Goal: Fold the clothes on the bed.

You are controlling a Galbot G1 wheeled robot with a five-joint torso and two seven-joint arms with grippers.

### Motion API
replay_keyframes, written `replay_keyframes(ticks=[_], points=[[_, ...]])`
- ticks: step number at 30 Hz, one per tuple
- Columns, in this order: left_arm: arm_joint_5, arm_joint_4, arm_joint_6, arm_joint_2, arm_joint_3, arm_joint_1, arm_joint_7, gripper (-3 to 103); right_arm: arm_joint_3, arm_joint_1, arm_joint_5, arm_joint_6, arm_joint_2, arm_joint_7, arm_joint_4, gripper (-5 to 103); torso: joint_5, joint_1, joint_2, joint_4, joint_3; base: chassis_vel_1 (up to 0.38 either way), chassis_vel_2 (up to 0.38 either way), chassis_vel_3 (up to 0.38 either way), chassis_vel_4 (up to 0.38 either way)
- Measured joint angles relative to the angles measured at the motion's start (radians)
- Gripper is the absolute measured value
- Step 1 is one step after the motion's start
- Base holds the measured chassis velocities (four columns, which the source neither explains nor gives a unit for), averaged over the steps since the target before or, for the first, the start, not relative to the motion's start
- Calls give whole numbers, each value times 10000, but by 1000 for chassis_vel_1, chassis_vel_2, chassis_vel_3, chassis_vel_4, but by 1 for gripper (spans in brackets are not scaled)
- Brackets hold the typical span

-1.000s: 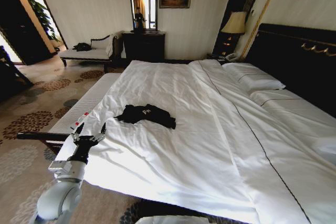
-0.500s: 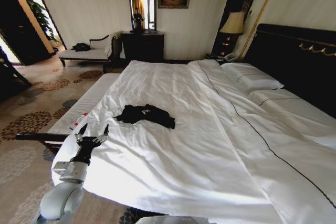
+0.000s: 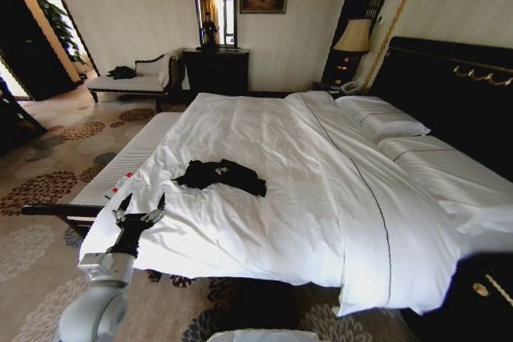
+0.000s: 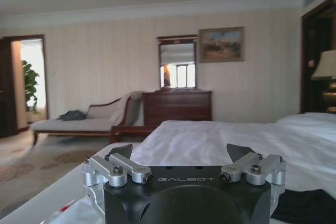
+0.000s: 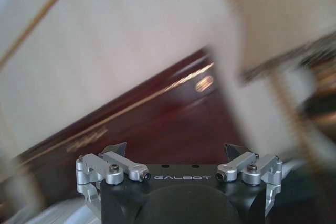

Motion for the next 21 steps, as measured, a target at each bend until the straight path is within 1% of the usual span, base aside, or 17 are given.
replay_keyframes(ticks=[3, 4, 5, 7, 8, 9, 12, 13, 14, 16, 18, 19, 21], points=[[-273, -293, 318, -467, -118, 433, -150, 100, -1929, 692, -561, -236, 102, -325, 290, 100, -6, 0, 0, 2, 0, 0, 0, 0, 0], [-293, -384, 387, -665, -86, 555, -189, 100, -2470, 866, -769, -255, 159, -504, 330, 100, -1, 0, -1, 4, 0, 0, 0, 0, 0], [-293, -384, 387, -665, -86, 555, -189, 100, -2470, 866, -769, -255, 159, -504, 330, 100, -1, 0, -1, 4, 0, 0, 0, 0, 0], [-296, -500, 520, -1123, 15, 617, -243, 100, -3790, 1177, -1341, -210, 315, -1154, 397, 100, -3, 0, -1, 2, 0, 0, 0, 0, 0], [-296, -520, 561, -1214, 35, 620, -266, 100, -4134, 1239, -1499, -152, 343, -1299, 411, 100, -2, 0, -1, 2, 0, 0, 0, 0, 0], [-296, -520, 561, -1214, 35, 620, -266, 100, -4134, 1239, -1499, -152, 343, -1299, 411, 100, -2, 0, -1, 2, 0, 0, 0, 0, 0], [-296, -586, 657, -1344, 66, 651, -306, 100, -4958, 1345, -1917, 172, 397, -1733, 419, 100, -3, 0, 0, 2, 1, 0, 0, 0, 0], [-296, -586, 657, -1344, 66, 651, -306, 100, -4958, 1345, -1917, 172, 397, -1733, 419, 100, -3, 0, 0, 2, 1, 0, 0, 0, 0], [-302, -641, 721, -1354, 70, 673, -320, 100, -5552, 1360, -2315, 611, 428, -2213, 416, 100, -3, 0, -1, 2, 0, 0, 0, 0, 0], [-307, -780, 857, -1414, 150, 679, -326, 100, -6425, 1101, -3510, 1507, 455, -3531, 363, 100, -5, 1, -1, 0, 0, 0, 0, 0, 0], [-159, -834, 896, -1481, 357, 640, -170, 100, -6914, 430, -4770, 2015, 456, -4626, 385, 100, -4, 0, 0, -1, 0, 0, 0, 0, 0], [-159, -834, 896, -1481, 357, 640, -170, 100, -6914, 430, -4770, 2015, 456, -4626, 385, 100, -4, 0, 0, -1, 0, 0, 0, 0, 0], [109, -772, 842, -1466, 508, 599, -12, 100, -7312, -1, -6003, 2310, 467, -5052, 309, 100, -3, 0, 0, -5, -1, 0, 0, 0, 0]])
